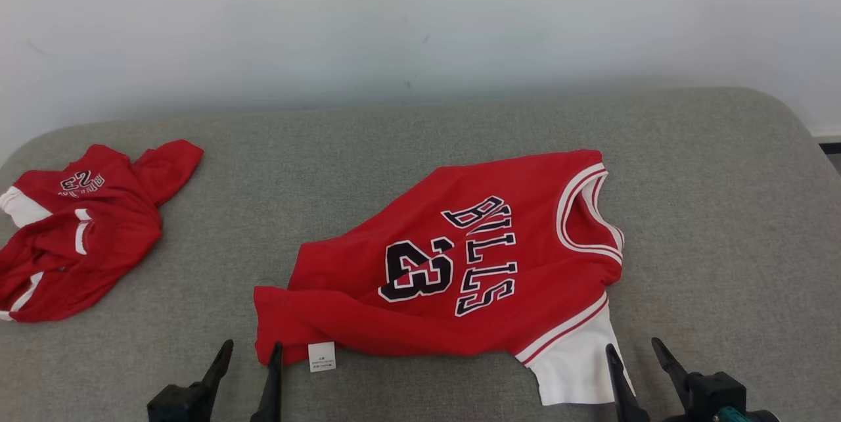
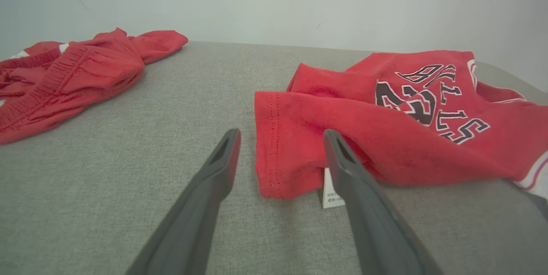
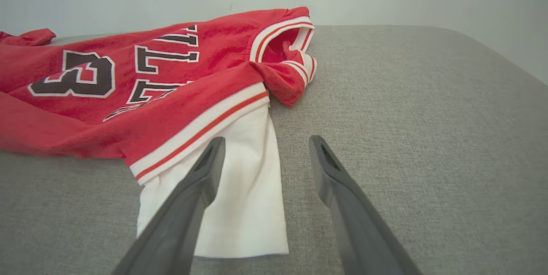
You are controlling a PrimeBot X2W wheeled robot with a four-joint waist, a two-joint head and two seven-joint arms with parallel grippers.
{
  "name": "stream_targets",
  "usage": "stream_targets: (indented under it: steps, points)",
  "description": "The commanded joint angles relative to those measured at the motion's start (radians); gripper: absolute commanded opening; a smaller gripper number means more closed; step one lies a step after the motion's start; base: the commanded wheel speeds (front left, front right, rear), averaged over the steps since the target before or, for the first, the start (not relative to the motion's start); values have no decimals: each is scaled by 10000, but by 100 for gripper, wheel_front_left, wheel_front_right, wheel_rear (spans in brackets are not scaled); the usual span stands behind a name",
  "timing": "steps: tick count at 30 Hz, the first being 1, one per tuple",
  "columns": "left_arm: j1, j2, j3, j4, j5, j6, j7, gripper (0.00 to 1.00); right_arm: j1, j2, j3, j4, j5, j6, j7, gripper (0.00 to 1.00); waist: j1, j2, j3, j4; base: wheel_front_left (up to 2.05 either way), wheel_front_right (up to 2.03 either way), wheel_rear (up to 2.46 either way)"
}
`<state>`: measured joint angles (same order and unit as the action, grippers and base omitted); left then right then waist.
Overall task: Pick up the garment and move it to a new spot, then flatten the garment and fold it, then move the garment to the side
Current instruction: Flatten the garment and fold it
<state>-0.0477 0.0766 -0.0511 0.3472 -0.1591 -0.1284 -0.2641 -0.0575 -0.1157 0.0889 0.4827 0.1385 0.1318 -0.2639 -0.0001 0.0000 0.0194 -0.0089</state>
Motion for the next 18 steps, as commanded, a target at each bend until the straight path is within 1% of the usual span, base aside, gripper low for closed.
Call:
stream_targets:
  steps: [1, 5, 9, 18]
  points:
    - [-280, 90, -107, 301, -76, -8, -5, 100, -231, -43, 66, 185, -39, -22, -7, 100, 1, 0, 278, -155, 0, 0, 0]
    - [-879, 282, -560, 1350, -543, -4, -7, 100, -687, 50, 209, 851, -53, -22, -7, 100, 1, 0, 584, -270, 0, 0, 0]
    - [-1372, 430, -719, 2367, -980, -8, -6, 100, -1034, 183, 381, 1379, -82, -22, -7, 100, 1, 0, 809, -344, 0, 0, 0]
    - [-1661, 398, -976, 2471, -1213, -9, -6, 100, -1232, 313, 666, 2066, 110, -22, -5, 100, 1, 0, 938, -269, 0, 0, 0]
